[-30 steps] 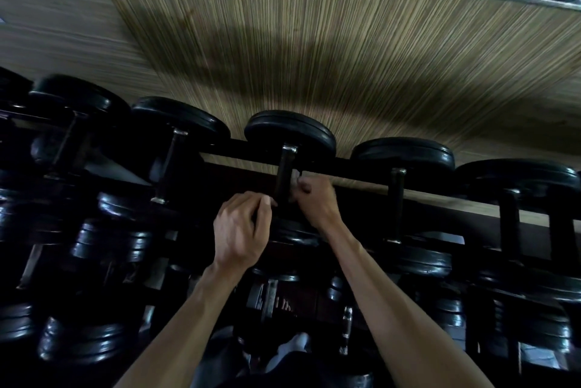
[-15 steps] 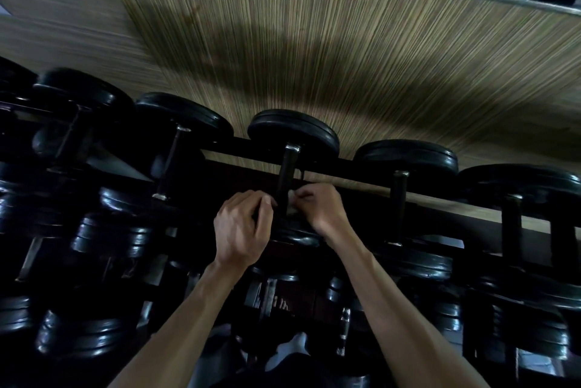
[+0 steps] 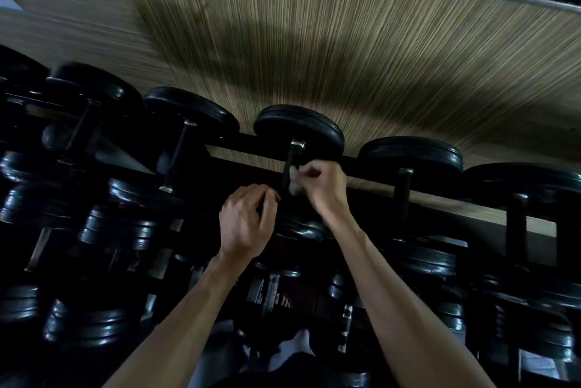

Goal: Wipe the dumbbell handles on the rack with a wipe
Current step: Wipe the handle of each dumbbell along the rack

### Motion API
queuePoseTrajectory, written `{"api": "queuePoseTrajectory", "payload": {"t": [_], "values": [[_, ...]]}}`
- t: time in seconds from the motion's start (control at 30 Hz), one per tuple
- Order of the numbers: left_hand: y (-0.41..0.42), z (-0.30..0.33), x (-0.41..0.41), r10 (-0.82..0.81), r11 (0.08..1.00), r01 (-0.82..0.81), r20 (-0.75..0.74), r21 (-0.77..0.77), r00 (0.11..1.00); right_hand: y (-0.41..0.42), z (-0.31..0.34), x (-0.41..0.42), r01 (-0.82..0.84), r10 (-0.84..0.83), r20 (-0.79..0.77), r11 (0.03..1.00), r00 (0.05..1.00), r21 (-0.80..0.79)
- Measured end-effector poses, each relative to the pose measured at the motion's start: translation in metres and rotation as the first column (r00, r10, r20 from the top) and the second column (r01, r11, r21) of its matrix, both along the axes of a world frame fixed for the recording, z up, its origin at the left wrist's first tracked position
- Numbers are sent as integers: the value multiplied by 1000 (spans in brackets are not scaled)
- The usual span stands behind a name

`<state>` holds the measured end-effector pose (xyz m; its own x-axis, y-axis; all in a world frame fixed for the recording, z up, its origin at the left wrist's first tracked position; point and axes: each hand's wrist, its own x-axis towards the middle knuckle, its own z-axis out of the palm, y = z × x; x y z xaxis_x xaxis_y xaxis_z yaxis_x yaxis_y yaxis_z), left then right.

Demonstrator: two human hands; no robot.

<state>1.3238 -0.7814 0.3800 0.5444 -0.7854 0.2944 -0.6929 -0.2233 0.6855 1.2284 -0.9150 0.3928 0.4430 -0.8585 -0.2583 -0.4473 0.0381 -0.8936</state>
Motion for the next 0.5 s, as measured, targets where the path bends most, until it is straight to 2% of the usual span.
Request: {"api": "queuePoseTrajectory", "payload": {"t": [0.07,0.1,0.23,0.3,0.37,0.43,0.5], "values": [[1,-1,0,-1,1000,1,4,10,1000,-4,9,6,44,-45,-14,993,999,-112],[1,-1,0,-3,1000,3,1,16,1000,-4,8,6,17,-18,-15,993,1000,-117],[0,3,-1,26,999,-23,-49,48,998,10,-3,-10,-210,213,-22,972,977,103],[1,8,0,39,998,-30,-164,55,986,12,-5,-15,-220,224,-35,971,974,94],[0,13,7,67,997,-48,-338,62,939,13,4,-14,-192,189,70,981,979,32],[-2,20,25,89,994,-41,-511,103,855,17,18,-7,-211,205,179,977,962,11],[-2,29,44,51,991,40,-651,125,757,25,31,2,-247,233,232,969,944,32]]}}
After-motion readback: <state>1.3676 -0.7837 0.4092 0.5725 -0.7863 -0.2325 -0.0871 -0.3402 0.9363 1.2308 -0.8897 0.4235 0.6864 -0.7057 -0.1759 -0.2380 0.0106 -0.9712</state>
